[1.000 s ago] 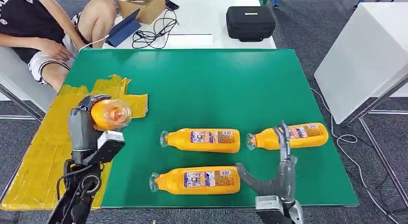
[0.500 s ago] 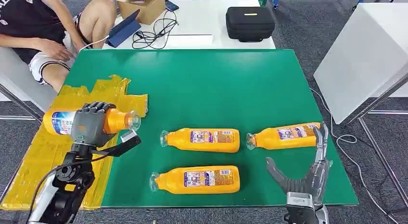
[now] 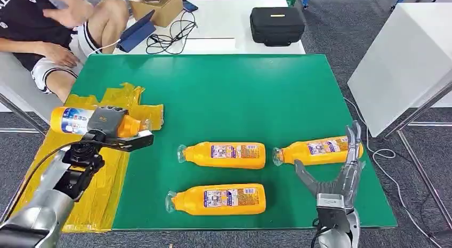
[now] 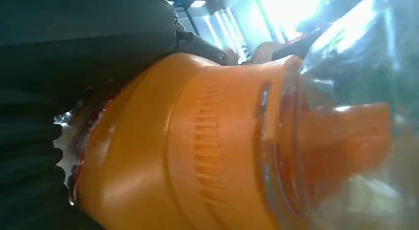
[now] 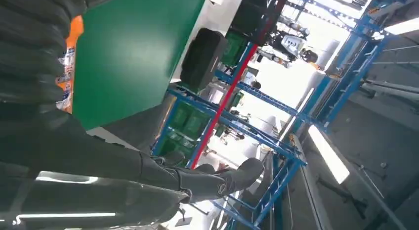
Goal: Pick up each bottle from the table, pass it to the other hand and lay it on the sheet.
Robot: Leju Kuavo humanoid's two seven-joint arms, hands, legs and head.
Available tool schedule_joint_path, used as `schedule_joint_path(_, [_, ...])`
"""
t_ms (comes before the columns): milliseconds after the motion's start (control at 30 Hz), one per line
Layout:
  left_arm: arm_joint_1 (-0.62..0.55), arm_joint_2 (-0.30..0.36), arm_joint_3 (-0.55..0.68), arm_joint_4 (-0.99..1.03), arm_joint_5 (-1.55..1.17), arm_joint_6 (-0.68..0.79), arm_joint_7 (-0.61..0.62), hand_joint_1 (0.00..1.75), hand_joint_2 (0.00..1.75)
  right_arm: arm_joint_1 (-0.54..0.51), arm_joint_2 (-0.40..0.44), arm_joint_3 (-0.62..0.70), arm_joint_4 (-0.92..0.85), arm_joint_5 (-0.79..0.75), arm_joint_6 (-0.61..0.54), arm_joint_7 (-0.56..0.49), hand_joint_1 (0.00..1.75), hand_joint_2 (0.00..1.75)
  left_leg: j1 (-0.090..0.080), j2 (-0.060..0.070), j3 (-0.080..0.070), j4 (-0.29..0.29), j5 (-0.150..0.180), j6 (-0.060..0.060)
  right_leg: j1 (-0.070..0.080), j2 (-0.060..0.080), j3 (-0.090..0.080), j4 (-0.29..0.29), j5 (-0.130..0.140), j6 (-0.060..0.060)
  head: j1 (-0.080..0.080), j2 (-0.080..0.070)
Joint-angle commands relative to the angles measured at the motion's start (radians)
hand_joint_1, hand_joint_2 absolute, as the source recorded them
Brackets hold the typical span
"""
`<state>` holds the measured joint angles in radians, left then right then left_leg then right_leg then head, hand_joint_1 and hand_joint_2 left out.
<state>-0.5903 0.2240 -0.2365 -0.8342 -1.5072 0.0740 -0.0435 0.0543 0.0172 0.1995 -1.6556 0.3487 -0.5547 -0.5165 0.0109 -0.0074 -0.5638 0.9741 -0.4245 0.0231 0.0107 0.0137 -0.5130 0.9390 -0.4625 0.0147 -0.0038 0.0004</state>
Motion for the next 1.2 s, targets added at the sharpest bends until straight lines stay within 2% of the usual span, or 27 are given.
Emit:
schedule_joint_path(33, [-0.174,-0.053,-0.084,0.357,-0.001,-0.045,0.0,1.75,1.75,-0.061,0.003,-0.021,0.096,0.001,-0.007,-0.003,0.0,1.75,0.0,-0.003,0.001,-0.001,0.0,0.0,0.0,-0.003,0.002,-0.001,-0.001,0.001,0.0,0.0])
schedule_joint_path(233, [-0.179,-0.051,-0.088,0.376,-0.001,-0.06,0.0,1.75,1.75,-0.058,0.0,-0.026,0.089,0.007,-0.011,-0.002,0.0,1.75,0.0,-0.001,0.001,0.0,-0.001,0.0,0.0,-0.002,0.002,0.0,-0.001,0.001,0.0,0.0])
schedule_joint_path(433, [-0.13,-0.041,-0.059,0.392,0.033,-0.072,0.012,1.75,1.75,0.032,0.021,-0.052,0.019,0.058,0.002,0.007,0.0,1.75,0.0,-0.002,0.003,-0.001,-0.001,0.0,0.0,-0.003,0.004,-0.001,-0.002,0.001,0.0,0.0])
schedule_joint_path(567, [-0.129,-0.041,-0.068,0.392,0.011,-0.061,0.065,1.75,1.75,0.024,0.032,-0.078,0.007,0.079,0.015,0.007,0.0,1.75,-0.001,0.0,0.003,-0.001,-0.001,0.0,-0.001,-0.001,0.003,0.0,-0.002,0.001,0.0,0.0])
schedule_joint_path(600, [-0.143,-0.047,-0.069,0.405,-0.002,-0.05,0.09,1.15,1.75,0.011,0.033,-0.086,0.014,0.078,0.018,0.014,0.0,1.75,-0.001,0.0,0.003,-0.001,-0.002,0.0,0.0,-0.001,0.004,0.0,-0.002,0.002,0.0,0.0])
schedule_joint_path(633, [-0.151,-0.053,-0.066,0.412,-0.01,-0.037,0.1,0.0,1.75,0.005,0.031,-0.091,0.018,0.079,0.023,0.02,0.0,1.75,-0.001,0.0,0.002,0.0,-0.001,0.0,0.0,-0.001,0.002,0.0,-0.001,0.001,0.0,0.0])
schedule_joint_path(1033, [-0.139,-0.061,-0.039,0.428,0.003,-0.059,0.073,0.0,1.75,0.027,0.034,-0.085,0.011,0.092,0.027,0.012,0.0,1.75,-0.001,0.0,0.004,-0.001,-0.001,-0.001,0.0,-0.001,0.003,0.001,-0.001,0.001,0.0,0.0])
schedule_joint_path(1200, [-0.158,-0.067,-0.02,0.437,0.021,-0.044,0.041,0.0,1.75,-0.024,0.019,-0.094,0.048,0.076,0.036,0.017,0.0,1.75,0.0,0.001,0.003,0.0,-0.001,0.0,0.0,0.0,0.002,0.003,0.0,0.001,0.0,0.0])
